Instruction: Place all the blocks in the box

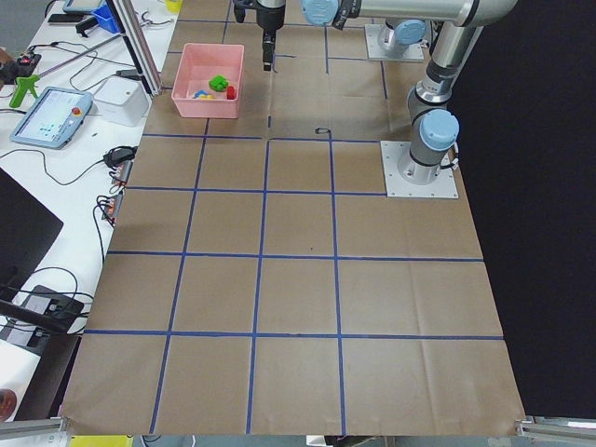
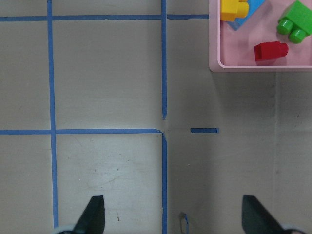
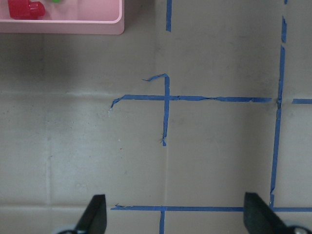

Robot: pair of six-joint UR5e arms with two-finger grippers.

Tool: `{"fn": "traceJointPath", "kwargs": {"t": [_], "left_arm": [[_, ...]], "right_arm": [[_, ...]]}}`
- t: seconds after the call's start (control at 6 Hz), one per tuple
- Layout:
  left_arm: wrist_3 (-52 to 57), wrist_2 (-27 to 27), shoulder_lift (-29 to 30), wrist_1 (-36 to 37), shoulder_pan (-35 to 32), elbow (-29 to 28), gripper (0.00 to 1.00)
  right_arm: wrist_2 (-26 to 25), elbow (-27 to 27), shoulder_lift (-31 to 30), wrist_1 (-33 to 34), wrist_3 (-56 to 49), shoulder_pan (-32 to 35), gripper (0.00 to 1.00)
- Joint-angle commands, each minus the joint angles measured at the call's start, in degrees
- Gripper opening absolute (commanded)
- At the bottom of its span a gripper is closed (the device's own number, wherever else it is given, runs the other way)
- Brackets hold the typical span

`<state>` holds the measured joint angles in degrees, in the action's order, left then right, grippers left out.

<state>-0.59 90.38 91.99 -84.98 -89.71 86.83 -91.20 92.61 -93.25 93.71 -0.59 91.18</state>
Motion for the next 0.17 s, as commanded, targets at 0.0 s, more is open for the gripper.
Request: {"fn": "traceJointPath", "kwargs": {"t": [0.0], "left_arm": [[-1.34,0.23,0.03,-0.01,-0.02,-0.26,1.0]], "right_arm": [[-0.73,-0.41,0.0,0.33,-0.12,-0.39,1.0]]}}
